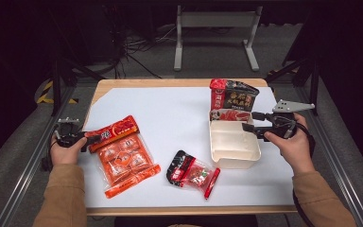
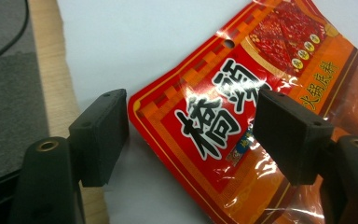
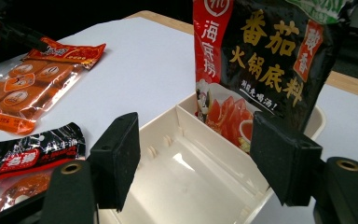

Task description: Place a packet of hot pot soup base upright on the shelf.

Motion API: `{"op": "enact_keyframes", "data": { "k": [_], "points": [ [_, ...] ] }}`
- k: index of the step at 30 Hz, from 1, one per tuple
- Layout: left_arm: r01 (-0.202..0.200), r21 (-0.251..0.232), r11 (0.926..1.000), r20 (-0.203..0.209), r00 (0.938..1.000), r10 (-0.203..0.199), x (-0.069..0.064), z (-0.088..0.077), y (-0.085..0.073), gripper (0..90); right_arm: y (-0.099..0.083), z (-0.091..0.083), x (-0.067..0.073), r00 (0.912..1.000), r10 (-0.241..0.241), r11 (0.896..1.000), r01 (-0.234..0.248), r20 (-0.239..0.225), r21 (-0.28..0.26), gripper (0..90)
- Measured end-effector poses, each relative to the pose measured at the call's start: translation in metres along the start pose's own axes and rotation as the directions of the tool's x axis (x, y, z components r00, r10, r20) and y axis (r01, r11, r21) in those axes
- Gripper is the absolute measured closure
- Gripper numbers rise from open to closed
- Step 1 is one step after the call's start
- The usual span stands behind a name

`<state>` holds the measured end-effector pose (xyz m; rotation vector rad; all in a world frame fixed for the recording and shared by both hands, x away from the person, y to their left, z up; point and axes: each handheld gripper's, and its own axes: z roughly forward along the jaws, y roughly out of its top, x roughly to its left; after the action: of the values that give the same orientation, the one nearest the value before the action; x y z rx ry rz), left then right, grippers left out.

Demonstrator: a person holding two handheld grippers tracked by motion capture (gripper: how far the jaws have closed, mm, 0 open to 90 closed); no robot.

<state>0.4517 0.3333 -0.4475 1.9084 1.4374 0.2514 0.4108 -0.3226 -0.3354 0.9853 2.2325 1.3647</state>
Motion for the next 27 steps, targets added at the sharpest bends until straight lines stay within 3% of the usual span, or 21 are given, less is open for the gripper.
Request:
{"op": "enact_keyframes", "data": {
  "k": [5, 15, 17, 21, 27],
  "points": [
    [-0.013, -0.024, 0.9996, 0.055, 0.9984, 0.015, -0.0025, -0.0017, 0.0009, 40.0, -0.0014, -0.0005, -0.0008, 1.0000, 0.001, 1.000, -0.001, 0.003, 0.003, 33.6],
    [-0.021, -0.037, 0.9991, 0.103, 0.9944, 0.025, -0.0065, -0.0007, 0.0007, 56.6, -0.0038, 0.0015, -0.0007, 1.0000, 0.007, 1.000, -0.007, -0.003, 0.004, 33.6],
    [0.002, -0.044, 0.9990, 0.151, 0.9886, 0.004, -0.0055, 0.0012, -0.0006, 60.3, -0.0042, 0.0024, -0.0006, 1.0000, 0.004, 1.000, -0.004, -0.004, 0.005, 33.6],
    [0.005, -0.052, 0.9986, 0.160, 0.9872, 0.003, -0.0053, 0.0011, -0.0011, 66.3, -0.0042, 0.0034, 0.0004, 1.0000, 0.005, 1.000, -0.005, -0.007, 0.006, 33.6],
    [-0.014, -0.046, 0.9988, 0.145, 0.9892, 0.021, -0.0078, 0.0041, -0.0013, 68.2, -0.0038, 0.0045, 0.0017, 0.9999, 0.005, 1.000, -0.005, -0.011, 0.006, 33.6]
  ]
}}
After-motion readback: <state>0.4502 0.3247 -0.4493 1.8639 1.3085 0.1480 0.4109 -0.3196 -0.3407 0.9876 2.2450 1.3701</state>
